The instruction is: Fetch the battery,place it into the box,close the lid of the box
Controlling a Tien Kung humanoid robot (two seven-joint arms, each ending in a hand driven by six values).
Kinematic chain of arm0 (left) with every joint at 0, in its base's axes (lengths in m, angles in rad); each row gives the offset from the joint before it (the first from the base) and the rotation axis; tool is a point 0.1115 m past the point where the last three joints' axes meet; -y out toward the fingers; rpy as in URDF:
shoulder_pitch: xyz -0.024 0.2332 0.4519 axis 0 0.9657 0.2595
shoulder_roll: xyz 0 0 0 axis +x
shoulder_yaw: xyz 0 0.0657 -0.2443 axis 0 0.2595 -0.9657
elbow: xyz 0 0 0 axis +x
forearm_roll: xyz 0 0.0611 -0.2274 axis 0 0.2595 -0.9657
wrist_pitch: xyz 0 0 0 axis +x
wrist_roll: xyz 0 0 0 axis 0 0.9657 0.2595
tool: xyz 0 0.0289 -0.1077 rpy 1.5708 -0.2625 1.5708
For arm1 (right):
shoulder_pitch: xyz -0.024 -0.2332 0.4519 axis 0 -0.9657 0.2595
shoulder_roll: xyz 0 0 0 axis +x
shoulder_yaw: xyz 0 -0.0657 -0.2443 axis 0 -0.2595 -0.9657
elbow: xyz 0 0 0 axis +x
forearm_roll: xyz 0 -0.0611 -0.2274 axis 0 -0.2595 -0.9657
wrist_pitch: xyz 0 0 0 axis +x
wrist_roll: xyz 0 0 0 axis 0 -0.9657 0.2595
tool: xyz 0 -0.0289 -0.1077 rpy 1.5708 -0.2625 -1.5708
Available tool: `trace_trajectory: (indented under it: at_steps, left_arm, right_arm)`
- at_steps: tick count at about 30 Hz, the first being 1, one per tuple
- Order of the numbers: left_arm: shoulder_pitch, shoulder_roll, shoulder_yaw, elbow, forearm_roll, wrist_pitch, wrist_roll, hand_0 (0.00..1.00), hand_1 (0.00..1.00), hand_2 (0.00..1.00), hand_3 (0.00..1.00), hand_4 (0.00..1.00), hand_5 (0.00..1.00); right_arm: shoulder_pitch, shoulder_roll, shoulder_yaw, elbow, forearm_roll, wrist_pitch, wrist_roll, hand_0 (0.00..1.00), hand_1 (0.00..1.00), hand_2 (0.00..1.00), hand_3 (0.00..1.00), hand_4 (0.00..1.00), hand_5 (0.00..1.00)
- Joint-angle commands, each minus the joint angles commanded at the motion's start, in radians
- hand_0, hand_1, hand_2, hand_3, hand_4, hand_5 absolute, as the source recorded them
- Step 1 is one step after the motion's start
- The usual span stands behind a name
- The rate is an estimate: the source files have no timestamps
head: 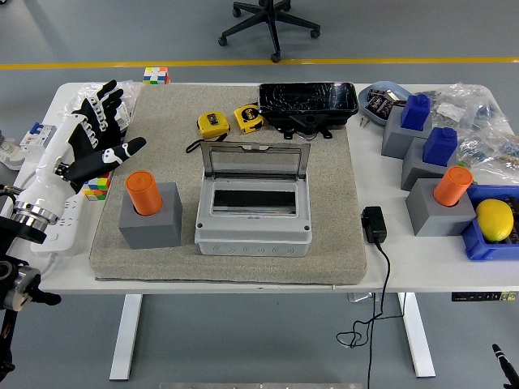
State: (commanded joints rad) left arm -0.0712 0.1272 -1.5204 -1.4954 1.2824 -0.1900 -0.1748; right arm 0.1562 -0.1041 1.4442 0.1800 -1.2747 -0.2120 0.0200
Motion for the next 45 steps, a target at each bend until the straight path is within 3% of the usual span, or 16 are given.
trace_trajectory:
  at_steps: [4, 5, 7, 16, 17, 22, 23, 28, 29, 40, 41, 45]
  left_arm:
    - [0.003, -0.012, 0.015, 0.029, -0.062, -0.004, -0.013, 0.998, 0.998, 0.998, 0.998, 0.998, 0.429]
    - [0.002, -0.016, 0.016, 0.038, -0.077, -0.002, -0.017, 0.998, 0.998, 0.998, 0.998, 0.998, 0.486]
    - [0.003, -0.021, 0.017, 0.055, -0.094, -0.002, -0.021, 0.998, 0.998, 0.998, 0.998, 0.998, 0.486]
    - [0.009, -0.025, 0.026, 0.080, -0.093, -0.017, -0.018, 0.998, 0.998, 0.998, 0.998, 0.998, 0.478]
    - [0.011, -0.025, 0.029, 0.081, -0.093, -0.022, -0.015, 0.998, 0.998, 0.998, 0.998, 0.998, 0.679]
    - [0.019, -0.028, 0.044, 0.094, -0.103, -0.043, -0.007, 0.998, 0.998, 0.998, 0.998, 0.998, 0.679]
    - [0.019, -0.029, 0.045, 0.095, -0.105, -0.045, -0.006, 0.998, 0.998, 0.998, 0.998, 0.998, 0.751]
    - [0.018, -0.027, 0.053, 0.113, -0.137, -0.048, 0.000, 0.998, 0.998, 0.998, 0.998, 0.998, 0.751]
    - [0.019, -0.029, 0.051, 0.118, -0.144, -0.046, -0.001, 0.998, 0.998, 0.998, 0.998, 0.998, 0.931]
    - [0.016, -0.030, 0.044, 0.154, -0.143, -0.035, -0.006, 0.998, 0.998, 0.984, 0.992, 0.998, 0.924]
    - [0.015, -0.030, 0.043, 0.157, -0.141, -0.035, -0.006, 0.911, 0.923, 0.895, 0.923, 0.998, 0.907]
    - [0.017, -0.032, 0.039, 0.169, -0.119, -0.036, -0.008, 0.911, 0.923, 0.895, 0.923, 0.998, 0.907]
  right_arm:
    - [0.001, 0.001, 0.002, 0.000, -0.001, 0.000, 0.000, 0.878, 0.884, 0.844, 0.877, 0.998, 0.998]
    - [0.000, 0.001, 0.001, 0.000, -0.001, 0.000, 0.000, 0.878, 0.883, 0.844, 0.876, 0.998, 0.998]
    - [0.000, 0.000, 0.003, 0.000, -0.002, 0.000, -0.001, 0.878, 0.883, 0.844, 0.876, 0.998, 0.998]
    - [-0.002, -0.001, 0.001, 0.000, -0.002, 0.001, -0.002, 0.877, 0.882, 0.843, 0.874, 0.998, 0.998]
    - [-0.002, -0.001, 0.001, 0.000, -0.002, 0.001, -0.002, 0.878, 0.883, 0.843, 0.873, 0.998, 0.998]
    - [-0.002, -0.001, 0.003, 0.000, -0.003, 0.001, -0.002, 0.878, 0.883, 0.843, 0.873, 0.998, 0.998]
    - [-0.002, -0.001, 0.004, 0.000, -0.004, 0.001, -0.002, 0.880, 0.883, 0.843, 0.875, 0.998, 0.998]
    - [-0.002, -0.001, 0.008, 0.000, -0.006, 0.000, -0.002, 0.880, 0.883, 0.843, 0.875, 0.998, 0.998]
    - [-0.002, -0.001, 0.007, 0.000, -0.005, 0.001, -0.002, 0.879, 0.883, 0.842, 0.875, 0.998, 0.998]
    - [-0.001, 0.000, 0.017, 0.000, -0.010, 0.000, -0.002, 0.880, 0.883, 0.843, 0.873, 0.998, 0.998]
    - [-0.001, 0.000, 0.018, 0.000, -0.010, 0.000, -0.001, 0.879, 0.882, 0.842, 0.872, 0.998, 0.998]
    - [-0.001, 0.001, 0.021, 0.000, -0.011, 0.000, -0.001, 0.879, 0.882, 0.842, 0.872, 0.998, 0.998]
